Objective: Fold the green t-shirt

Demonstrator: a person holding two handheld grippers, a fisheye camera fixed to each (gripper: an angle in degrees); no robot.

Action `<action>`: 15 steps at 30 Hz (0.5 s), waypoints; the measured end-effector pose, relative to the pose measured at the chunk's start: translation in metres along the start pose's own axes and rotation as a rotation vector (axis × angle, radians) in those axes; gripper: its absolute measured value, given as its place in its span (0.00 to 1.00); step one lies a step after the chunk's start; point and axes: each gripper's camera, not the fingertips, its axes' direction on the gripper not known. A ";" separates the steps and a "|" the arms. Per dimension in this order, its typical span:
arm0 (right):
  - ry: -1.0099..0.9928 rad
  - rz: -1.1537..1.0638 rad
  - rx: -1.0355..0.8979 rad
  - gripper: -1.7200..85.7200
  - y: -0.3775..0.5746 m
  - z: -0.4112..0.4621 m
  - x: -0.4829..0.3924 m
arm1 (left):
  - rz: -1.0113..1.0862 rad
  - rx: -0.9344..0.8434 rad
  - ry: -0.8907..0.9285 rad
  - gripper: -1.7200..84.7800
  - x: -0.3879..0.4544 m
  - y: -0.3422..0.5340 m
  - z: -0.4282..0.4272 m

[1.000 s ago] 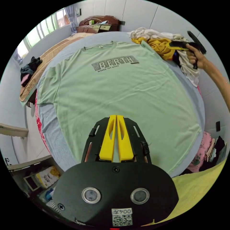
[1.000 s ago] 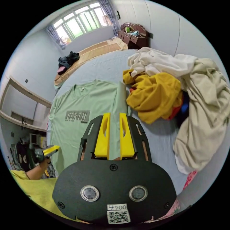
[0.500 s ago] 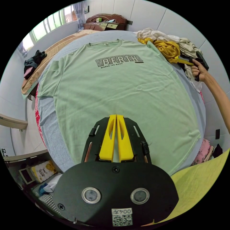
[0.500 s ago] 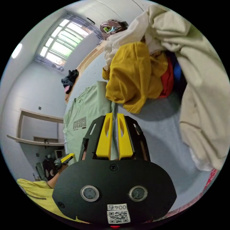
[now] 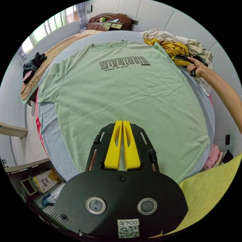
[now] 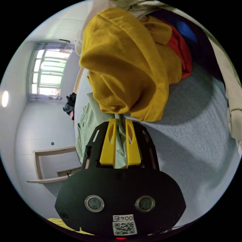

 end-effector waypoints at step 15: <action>0.036 -0.053 -0.003 0.09 0.006 0.020 0.006 | 0.020 -0.008 -0.014 0.02 0.001 -0.007 0.001</action>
